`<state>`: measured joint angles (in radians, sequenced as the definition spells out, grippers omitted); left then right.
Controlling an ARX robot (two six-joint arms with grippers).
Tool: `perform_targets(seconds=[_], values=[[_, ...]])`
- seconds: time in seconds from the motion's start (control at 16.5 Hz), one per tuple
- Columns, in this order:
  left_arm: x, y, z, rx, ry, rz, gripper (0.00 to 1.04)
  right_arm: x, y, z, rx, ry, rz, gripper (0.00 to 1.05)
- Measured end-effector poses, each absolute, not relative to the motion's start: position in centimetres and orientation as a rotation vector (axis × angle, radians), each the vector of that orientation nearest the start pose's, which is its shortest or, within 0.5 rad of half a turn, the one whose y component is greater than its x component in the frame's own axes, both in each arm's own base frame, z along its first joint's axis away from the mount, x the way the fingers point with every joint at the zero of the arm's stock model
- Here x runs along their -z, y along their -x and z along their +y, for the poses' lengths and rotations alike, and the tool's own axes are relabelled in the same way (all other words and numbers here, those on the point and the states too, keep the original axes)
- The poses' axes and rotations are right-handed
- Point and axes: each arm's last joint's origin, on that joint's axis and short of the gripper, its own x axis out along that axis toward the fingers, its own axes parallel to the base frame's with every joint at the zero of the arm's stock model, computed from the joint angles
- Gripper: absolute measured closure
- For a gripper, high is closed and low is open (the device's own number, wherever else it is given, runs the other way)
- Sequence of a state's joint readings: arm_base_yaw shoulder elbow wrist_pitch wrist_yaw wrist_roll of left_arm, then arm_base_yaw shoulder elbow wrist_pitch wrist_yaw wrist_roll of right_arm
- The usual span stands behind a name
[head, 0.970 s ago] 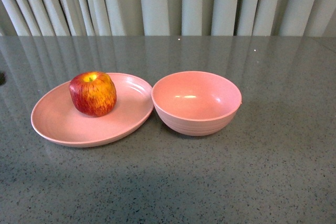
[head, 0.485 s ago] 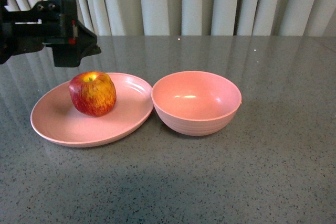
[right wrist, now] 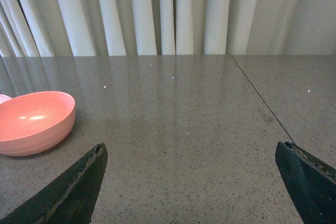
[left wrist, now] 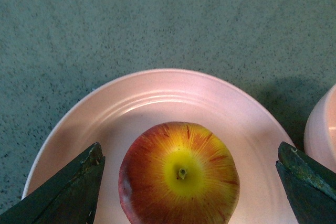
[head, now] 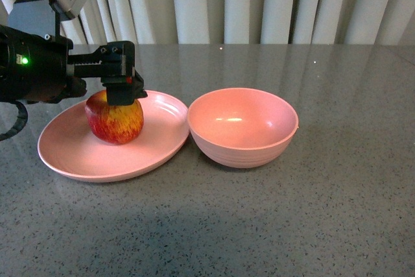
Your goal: Move apple from plate to bowl
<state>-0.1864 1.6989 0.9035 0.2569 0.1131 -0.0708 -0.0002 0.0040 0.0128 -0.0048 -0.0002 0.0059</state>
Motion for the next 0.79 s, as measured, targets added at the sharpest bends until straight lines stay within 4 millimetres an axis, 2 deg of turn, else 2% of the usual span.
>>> perform_targets(seconds=[0.18,0.36,0.42,0.61,0.79], values=[[-16.6,-34.6,-6.8,0.245,0.067,0.628,0.07,-16.7,-9.7,0.0,0.0,-0.006,-0.004,0.07],[-16.1,-34.7,-7.2,0.248,0.06,0.66,0.07,-16.7,-9.7,0.0,0.0,-0.006,-0.004,0.07],[-16.1,-34.7,-7.2,0.25,0.06,0.659,0.09,-16.7,-9.7,0.0,0.0,-0.006,-0.004,0.07],[-16.2,-34.8,-7.2,0.249,0.06,0.652,0.35,-16.7,-9.7,0.0,0.0,-0.006,-0.004,0.07],[-16.6,-34.7,-7.1,0.241,0.039,0.641,0.38,-16.7,-9.7,0.0,0.0,-0.006,-0.004,0.07]])
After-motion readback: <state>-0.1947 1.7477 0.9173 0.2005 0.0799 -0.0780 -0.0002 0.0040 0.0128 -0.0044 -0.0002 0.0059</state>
